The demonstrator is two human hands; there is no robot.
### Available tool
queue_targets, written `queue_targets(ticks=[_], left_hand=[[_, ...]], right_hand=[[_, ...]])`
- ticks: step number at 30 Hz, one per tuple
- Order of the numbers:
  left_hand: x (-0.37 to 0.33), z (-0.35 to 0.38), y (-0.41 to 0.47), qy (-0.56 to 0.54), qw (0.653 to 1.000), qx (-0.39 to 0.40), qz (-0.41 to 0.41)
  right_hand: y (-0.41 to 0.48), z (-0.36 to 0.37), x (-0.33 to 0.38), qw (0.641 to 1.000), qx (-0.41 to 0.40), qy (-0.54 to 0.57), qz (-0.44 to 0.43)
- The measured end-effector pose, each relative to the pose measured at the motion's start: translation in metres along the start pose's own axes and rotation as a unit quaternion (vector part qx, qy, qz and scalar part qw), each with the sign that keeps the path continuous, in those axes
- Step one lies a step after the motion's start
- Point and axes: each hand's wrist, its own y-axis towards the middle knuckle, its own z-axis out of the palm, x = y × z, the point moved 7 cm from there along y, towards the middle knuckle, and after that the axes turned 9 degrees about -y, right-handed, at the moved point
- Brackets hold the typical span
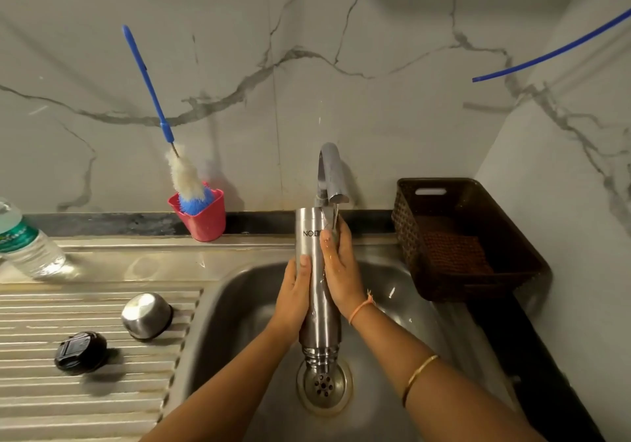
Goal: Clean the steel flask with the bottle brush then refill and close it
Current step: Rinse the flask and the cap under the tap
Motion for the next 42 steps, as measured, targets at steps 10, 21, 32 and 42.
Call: queue_targets(ticks=[10, 21, 32, 42], left_hand=[[-0.024, 0.029, 0.015, -0.036, 0.995, 0.039, -0.089], [-0.086, 0.041, 0.042, 0.529, 0.845, -0.043, 0.066], [-0.12, -0.028, 0.046, 0.357, 0.918, -0.124, 0.124], [-0.065, -0.033, 0.029, 0.233, 0.958, -0.162, 0.048]], right_hand=[[-0.031, -0.021, -0.02, 0.99, 0.006, -0.137, -0.023], [-0.011, -0.018, 0.005, 0.92, 0.005, -0.376, -0.111], [0.007, -0.023, -0.024, 0.934, 0.256, -0.241, 0.064], [0.008, 0.028, 0.021, 0.824, 0.213, -0.502, -0.154]])
